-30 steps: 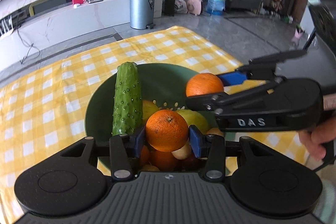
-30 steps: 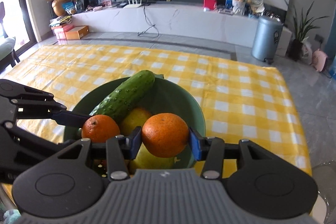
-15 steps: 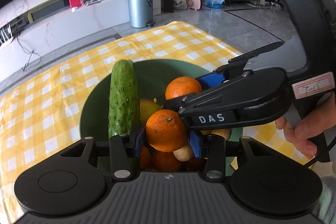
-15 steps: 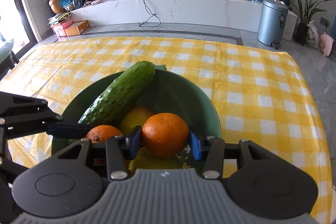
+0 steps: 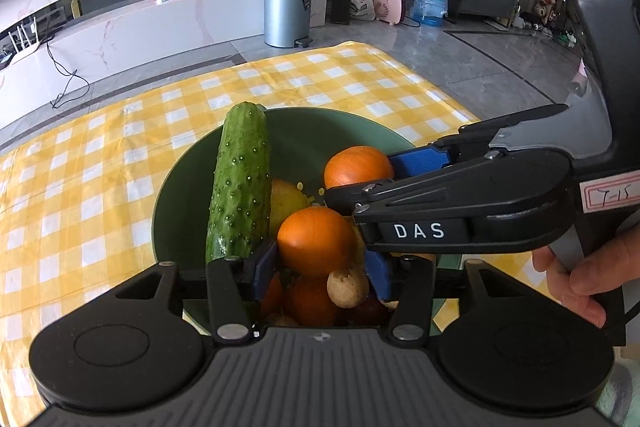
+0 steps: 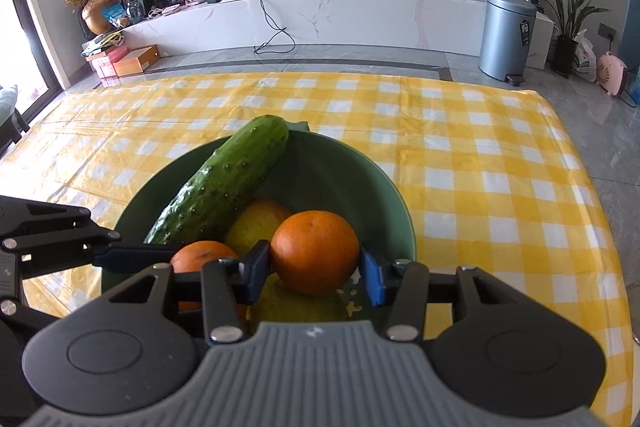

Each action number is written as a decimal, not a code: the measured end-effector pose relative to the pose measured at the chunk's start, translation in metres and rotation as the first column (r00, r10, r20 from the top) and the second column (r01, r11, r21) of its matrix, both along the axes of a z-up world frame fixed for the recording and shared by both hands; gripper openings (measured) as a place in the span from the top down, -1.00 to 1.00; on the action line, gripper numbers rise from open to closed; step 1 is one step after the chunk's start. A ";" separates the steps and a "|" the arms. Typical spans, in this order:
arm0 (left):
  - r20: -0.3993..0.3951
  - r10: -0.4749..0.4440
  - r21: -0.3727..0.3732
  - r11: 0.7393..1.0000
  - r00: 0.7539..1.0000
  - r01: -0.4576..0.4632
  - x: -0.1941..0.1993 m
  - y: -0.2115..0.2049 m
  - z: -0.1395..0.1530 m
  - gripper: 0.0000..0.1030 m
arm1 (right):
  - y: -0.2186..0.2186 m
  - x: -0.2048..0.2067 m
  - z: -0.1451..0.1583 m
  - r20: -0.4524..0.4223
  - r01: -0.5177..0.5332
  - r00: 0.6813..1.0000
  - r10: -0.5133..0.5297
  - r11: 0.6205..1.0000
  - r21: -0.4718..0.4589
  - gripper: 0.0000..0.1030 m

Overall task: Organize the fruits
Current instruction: 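Carry the orange into the colander while the right gripper carries the other orange there, then open both grippers to release the oranges into the colander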

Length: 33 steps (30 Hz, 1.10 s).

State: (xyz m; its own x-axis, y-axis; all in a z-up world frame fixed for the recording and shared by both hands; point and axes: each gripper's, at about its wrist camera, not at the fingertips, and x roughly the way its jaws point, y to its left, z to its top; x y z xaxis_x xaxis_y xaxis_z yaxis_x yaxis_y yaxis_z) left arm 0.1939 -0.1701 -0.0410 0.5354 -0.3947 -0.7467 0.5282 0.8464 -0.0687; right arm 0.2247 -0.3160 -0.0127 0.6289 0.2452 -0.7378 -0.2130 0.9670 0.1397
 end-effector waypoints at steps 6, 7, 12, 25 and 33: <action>0.014 -0.004 -0.017 1.000 1.000 0.004 -0.006 0.002 0.009 -0.23 | 0.001 -0.004 0.009 0.026 0.016 1.000 -0.016 1.000 -0.011 -0.15; 0.017 -0.004 -0.020 1.000 1.000 0.004 -0.007 0.003 0.011 -0.23 | 0.001 -0.005 0.011 0.029 0.018 0.999 -0.017 1.000 -0.014 -0.15; 0.031 0.006 -0.029 1.000 0.999 -0.005 -0.016 0.010 0.022 -0.24 | 0.003 -0.014 0.025 0.056 0.029 0.998 -0.028 0.999 -0.026 -0.22; 0.124 0.119 -0.053 0.992 0.985 -0.113 -0.054 0.057 0.071 -0.36 | 0.006 -0.072 0.085 0.162 0.182 0.968 -0.191 0.981 0.071 -0.62; 0.210 0.230 -0.072 0.973 0.950 -0.219 -0.086 0.092 0.088 -0.44 | 0.022 -0.133 0.102 0.212 0.263 0.931 -0.299 0.948 0.180 -0.75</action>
